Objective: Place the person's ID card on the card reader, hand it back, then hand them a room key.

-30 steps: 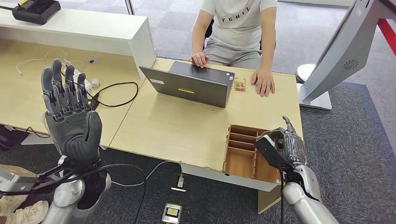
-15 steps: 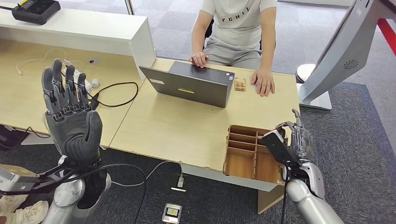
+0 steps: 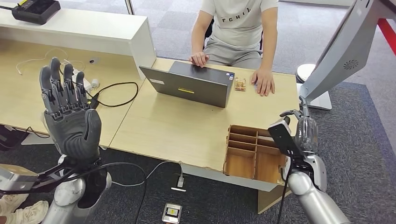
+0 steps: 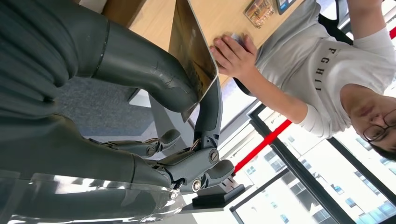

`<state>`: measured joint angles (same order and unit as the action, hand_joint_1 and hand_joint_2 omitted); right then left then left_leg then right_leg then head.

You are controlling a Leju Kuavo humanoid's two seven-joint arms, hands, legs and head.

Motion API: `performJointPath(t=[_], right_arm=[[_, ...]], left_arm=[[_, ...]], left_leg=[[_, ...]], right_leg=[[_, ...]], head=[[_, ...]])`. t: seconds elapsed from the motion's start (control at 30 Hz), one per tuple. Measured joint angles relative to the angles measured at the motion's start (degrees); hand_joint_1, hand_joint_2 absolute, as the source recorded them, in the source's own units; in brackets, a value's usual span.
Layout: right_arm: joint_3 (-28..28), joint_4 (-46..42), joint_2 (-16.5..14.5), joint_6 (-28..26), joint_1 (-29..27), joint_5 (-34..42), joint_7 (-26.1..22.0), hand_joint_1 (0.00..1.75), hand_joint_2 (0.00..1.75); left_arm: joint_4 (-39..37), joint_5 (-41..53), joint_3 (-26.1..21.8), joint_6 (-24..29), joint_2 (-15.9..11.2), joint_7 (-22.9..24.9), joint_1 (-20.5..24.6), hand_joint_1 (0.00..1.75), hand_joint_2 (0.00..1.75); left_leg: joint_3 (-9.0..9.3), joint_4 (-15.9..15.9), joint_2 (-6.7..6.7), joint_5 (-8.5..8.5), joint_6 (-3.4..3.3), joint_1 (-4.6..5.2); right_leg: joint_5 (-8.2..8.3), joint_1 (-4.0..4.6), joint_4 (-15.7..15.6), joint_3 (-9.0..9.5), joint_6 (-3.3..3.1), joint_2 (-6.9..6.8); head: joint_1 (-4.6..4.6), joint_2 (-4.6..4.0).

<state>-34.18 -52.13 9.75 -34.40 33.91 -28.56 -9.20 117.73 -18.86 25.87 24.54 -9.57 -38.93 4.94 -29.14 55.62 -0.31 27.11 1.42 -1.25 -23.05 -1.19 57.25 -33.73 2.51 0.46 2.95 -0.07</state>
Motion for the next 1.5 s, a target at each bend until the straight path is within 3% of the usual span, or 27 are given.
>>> performJointPath(t=[0.37, 0.53, 0.97, 1.5], right_arm=[[-0.15, -1.27, -0.02, 0.17, 1.72, -0.58, -0.01, 1.75, 1.75], [-1.01, -0.78, -1.05, 1.86, 6.64, -2.00, 0.78, 1.75, 1.75], [-3.52, 10.15, -5.93, 3.10, 18.55, -5.96, 2.56, 1.75, 1.75], [-6.05, 19.37, -7.24, 3.10, 22.63, -9.41, 6.21, 1.75, 1.75]], left_arm=[[-0.01, 0.00, 0.07, 0.08, 0.00, 0.00, 0.33, 0.00, 1.75], [-0.17, -0.22, 0.37, 0.15, 0.02, -0.04, 1.27, 0.00, 1.75], [-0.67, -0.77, 1.34, 2.17, 0.79, -1.04, 1.48, 0.00, 1.75], [-0.67, -2.44, 3.25, 6.01, 0.44, -1.14, 2.62, 0.00, 1.75]], left_leg=[[0.00, 0.00, 0.00, 0.00, 0.00, 0.00], [-0.02, 0.00, 0.02, -0.01, 0.00, 0.00], [-0.09, 0.01, 0.01, -0.03, -0.01, 0.00], [-0.08, 0.02, -0.01, -0.03, -0.01, 0.00]], right_leg=[[0.00, 0.00, 0.00, 0.00, 0.00, 0.00], [0.03, 0.00, 0.01, -0.03, 0.01, 0.01], [0.03, 0.00, 0.02, -0.09, 0.01, -0.02], [0.03, 0.00, 0.02, -0.11, 0.01, 0.00]], head=[[0.01, 0.00], [0.00, 0.00], [0.00, 0.00], [0.00, 0.00]])
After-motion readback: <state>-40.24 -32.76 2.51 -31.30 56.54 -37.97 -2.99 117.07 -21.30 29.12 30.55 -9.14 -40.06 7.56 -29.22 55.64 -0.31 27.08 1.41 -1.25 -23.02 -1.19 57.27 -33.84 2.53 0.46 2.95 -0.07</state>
